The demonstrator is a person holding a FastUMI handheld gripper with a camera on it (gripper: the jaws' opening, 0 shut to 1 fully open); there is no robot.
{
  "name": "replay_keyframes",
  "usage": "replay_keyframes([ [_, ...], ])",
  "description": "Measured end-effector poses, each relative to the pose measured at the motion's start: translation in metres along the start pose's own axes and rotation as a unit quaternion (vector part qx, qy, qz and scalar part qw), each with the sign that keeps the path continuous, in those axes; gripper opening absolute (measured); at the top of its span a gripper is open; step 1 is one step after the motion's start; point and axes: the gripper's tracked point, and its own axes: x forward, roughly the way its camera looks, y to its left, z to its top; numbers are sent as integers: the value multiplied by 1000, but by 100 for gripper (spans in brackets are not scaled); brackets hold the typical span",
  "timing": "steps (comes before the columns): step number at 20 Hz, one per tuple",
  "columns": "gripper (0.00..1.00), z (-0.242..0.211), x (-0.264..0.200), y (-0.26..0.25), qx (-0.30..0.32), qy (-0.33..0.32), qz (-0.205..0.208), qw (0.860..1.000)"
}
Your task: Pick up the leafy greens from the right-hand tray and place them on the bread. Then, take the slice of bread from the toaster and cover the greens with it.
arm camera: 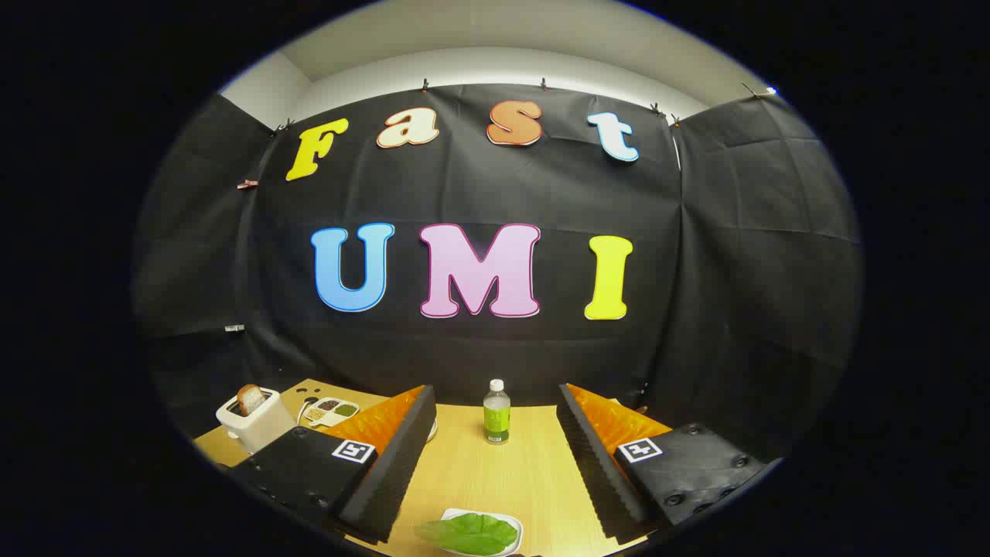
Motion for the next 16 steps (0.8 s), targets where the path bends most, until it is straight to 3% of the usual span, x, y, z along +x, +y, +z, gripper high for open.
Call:
replay_keyframes([
  [16,98,-21,-1,-1,5,31,1,1000],
])
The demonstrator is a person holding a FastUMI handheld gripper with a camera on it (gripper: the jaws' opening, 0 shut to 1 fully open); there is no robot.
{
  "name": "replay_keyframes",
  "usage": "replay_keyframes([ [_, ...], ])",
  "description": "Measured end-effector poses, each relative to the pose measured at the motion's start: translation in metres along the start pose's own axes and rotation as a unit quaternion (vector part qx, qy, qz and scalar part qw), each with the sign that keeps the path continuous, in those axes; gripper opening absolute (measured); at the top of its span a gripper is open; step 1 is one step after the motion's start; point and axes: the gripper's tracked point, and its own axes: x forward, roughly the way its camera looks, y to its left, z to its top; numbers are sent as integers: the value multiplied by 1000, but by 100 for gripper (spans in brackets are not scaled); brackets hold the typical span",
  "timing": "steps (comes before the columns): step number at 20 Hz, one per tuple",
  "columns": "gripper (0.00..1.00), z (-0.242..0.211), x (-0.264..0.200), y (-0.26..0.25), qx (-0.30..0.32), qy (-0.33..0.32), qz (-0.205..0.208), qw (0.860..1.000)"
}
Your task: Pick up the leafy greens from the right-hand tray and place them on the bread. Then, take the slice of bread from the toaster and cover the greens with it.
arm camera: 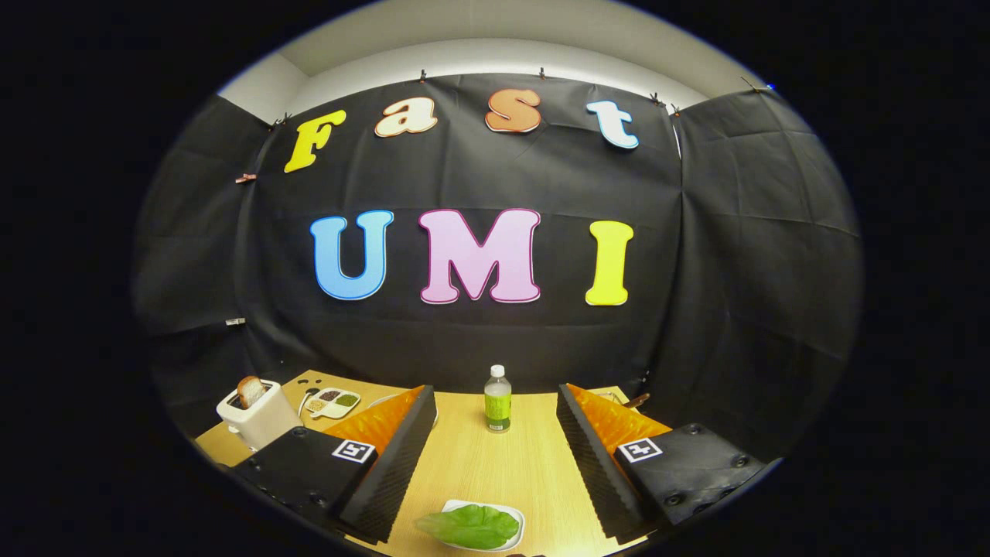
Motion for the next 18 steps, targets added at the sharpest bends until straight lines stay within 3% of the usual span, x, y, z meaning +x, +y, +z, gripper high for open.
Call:
replay_keyframes([
  [11,98,-75,9,13,6,98,31,995],
  [18,98,-146,16,19,12,176,46,983],
])
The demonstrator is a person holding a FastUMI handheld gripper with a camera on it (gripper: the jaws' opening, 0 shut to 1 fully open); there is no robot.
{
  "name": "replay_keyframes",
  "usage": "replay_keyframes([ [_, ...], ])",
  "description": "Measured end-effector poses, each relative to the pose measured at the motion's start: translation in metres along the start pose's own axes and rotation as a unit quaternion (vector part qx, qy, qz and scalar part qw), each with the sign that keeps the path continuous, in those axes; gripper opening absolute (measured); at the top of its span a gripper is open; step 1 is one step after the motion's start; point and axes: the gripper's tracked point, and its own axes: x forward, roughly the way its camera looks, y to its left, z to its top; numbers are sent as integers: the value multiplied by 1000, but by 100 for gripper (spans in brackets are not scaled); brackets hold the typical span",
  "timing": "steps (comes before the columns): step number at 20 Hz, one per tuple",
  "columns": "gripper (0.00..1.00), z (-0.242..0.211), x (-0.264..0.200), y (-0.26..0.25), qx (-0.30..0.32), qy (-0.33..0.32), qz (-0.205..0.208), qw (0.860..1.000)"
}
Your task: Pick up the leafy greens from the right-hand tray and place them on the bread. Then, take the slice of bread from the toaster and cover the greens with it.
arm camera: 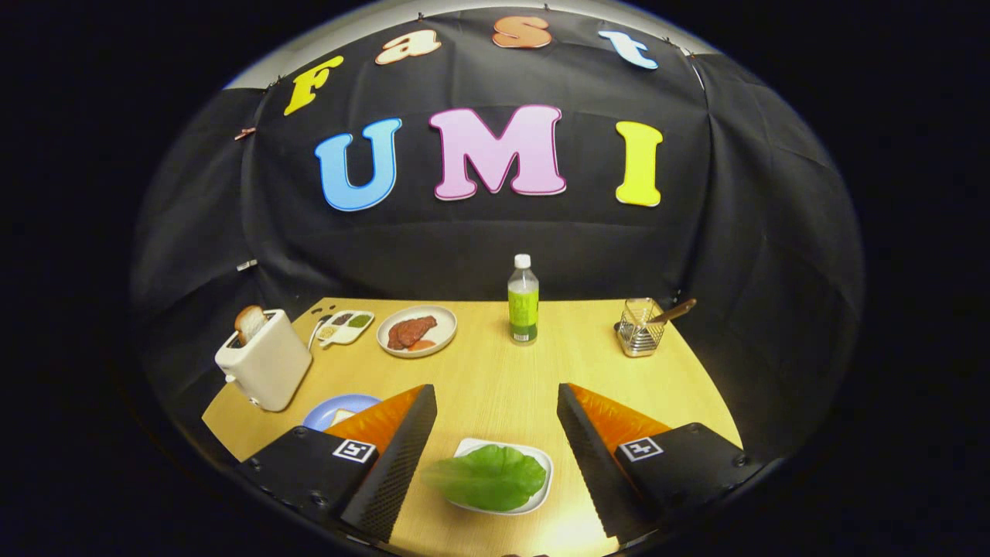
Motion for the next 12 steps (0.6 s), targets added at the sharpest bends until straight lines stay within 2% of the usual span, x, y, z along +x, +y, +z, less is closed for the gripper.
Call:
replay_keyframes([
  [7,98,-69,30,3,14,84,9,996],
  [12,100,-123,58,-2,11,146,-4,989],
])
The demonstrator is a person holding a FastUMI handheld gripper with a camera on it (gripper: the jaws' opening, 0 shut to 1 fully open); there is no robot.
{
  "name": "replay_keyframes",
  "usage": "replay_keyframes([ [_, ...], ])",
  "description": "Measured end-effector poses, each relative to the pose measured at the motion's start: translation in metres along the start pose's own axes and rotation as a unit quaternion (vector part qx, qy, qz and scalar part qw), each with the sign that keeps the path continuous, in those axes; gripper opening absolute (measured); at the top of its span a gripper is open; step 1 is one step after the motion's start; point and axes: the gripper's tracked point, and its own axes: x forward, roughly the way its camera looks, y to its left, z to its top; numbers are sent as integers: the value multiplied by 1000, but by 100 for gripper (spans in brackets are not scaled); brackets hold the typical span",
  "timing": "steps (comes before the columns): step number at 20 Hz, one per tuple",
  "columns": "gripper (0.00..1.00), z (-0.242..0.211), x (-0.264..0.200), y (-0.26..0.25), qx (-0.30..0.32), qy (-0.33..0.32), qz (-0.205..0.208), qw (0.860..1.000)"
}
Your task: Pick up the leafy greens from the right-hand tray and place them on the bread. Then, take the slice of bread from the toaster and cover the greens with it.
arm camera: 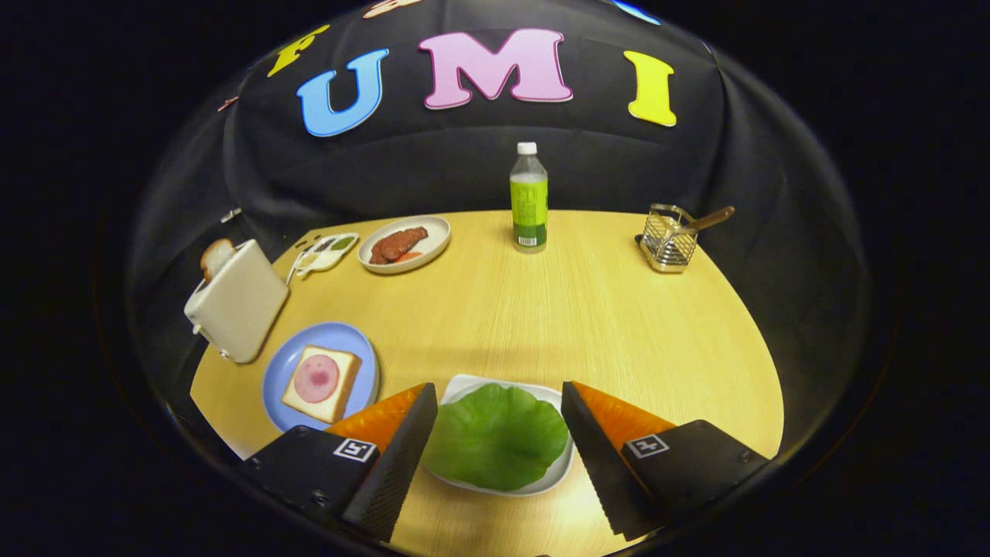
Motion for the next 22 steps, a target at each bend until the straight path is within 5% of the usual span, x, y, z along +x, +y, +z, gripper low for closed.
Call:
replay_keyframes([
  [5,100,-40,26,1,27,68,-7,997],
  [8,82,-56,32,7,30,91,-7,995],
  [15,75,-70,42,-2,18,108,-36,993],
  [17,38,-69,41,-2,15,108,-39,993],
  [22,37,-65,43,2,13,141,-5,990],
])
